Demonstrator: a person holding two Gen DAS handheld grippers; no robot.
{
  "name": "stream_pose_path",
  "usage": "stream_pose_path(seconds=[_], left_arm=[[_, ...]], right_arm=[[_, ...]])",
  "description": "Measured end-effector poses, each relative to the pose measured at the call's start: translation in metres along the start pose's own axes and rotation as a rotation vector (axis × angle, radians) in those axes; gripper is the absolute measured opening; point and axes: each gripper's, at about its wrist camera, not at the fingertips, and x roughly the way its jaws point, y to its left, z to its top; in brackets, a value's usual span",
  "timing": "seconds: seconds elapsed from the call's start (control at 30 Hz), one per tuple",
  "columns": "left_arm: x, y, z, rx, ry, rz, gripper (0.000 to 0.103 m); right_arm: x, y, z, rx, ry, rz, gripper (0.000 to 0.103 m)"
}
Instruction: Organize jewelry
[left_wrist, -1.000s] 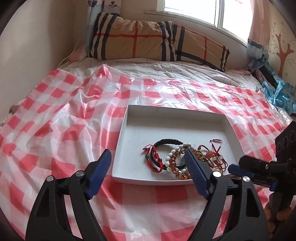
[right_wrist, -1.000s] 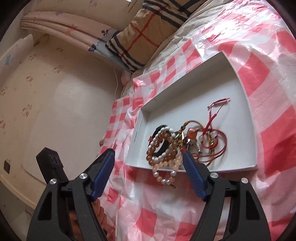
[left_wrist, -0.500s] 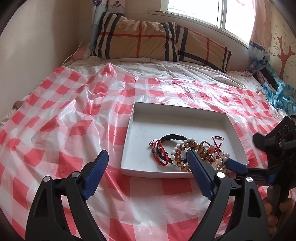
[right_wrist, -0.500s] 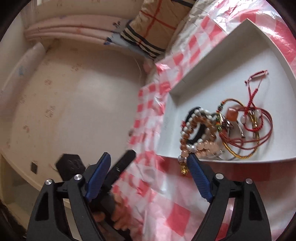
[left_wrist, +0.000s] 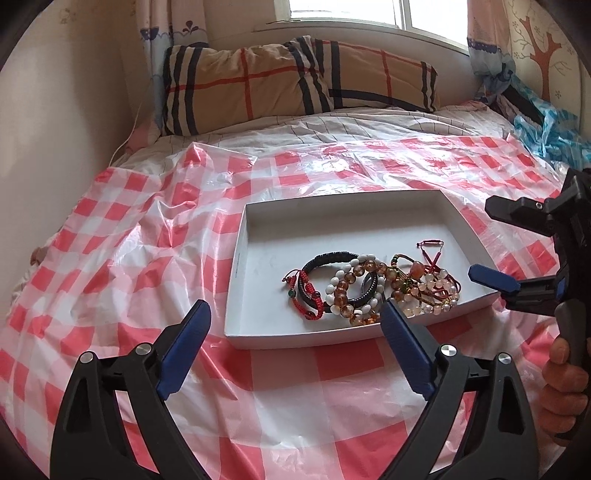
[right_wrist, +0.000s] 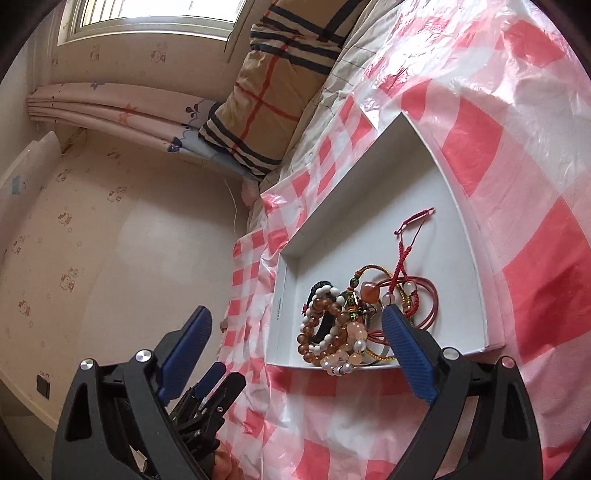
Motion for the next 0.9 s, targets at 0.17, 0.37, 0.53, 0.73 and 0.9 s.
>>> stream_pose_path(seconds=[0.17, 0.37, 0.53, 0.73, 0.9], left_arm=[[0.002, -0.01, -0.002, 0.076, -0.004, 0.05, 0.09], [0.005, -0.013, -0.003, 0.109, 0.007, 0.071, 0.091], [0.005, -0.014, -0.003, 0.116, 0.007, 0.066, 0.091], [0.002, -0.015, -0.003, 0.111, 0.01, 0.049, 0.091], [-0.039, -0.004, -0.007, 0.006, -0.022, 0.021, 0.095]], right_arm=[[0.028, 0.018, -0.009, -0.045, 0.201, 0.081, 0.09], [0.028, 0.006, -0.01, -0.01, 0.152, 0.024, 0.091], [0.009, -0.003, -0.002, 0.041, 0.061, 0.023, 0.092], [0.009, 0.043, -0.011, -0.215, 0.012, -0.21, 0.092], [-0.024, 0.122, -0.068, -0.689, -0.199, -0.486, 0.096]])
